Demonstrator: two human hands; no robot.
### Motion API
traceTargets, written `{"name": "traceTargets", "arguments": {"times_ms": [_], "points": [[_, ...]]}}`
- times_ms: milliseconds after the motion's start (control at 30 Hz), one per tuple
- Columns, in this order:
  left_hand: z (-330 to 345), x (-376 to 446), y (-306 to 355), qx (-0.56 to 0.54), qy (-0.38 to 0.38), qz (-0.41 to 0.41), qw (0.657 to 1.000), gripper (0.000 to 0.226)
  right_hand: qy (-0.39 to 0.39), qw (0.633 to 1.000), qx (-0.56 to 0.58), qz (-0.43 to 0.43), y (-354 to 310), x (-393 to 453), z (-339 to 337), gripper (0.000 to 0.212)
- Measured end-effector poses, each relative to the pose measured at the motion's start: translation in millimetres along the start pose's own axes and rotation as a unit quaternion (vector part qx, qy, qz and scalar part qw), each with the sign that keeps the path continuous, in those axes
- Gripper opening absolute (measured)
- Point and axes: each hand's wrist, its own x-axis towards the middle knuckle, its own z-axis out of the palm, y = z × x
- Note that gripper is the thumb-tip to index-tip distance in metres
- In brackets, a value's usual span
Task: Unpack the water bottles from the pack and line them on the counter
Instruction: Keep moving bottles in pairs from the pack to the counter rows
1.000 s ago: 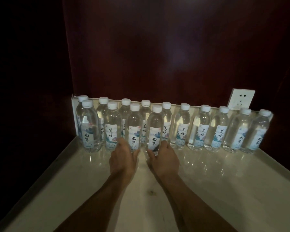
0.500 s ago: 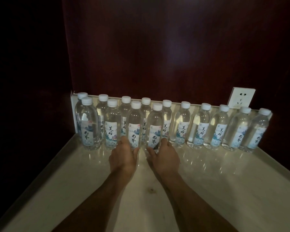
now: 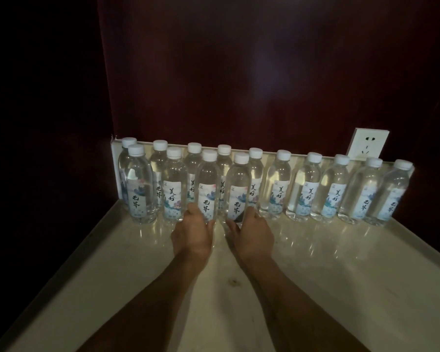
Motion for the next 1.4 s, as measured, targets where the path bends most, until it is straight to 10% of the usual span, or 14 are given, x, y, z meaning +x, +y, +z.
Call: {"name": "traceTargets", "arguments": {"times_ms": [1400], "points": [[-24.0, -14.4, -6.2, -0.121, -0.024, -0.018, 0.992, 0.038, -0.028, 0.999, 0.034, 0.025, -1.9, -3.9, -11.5, 0.045]]}}
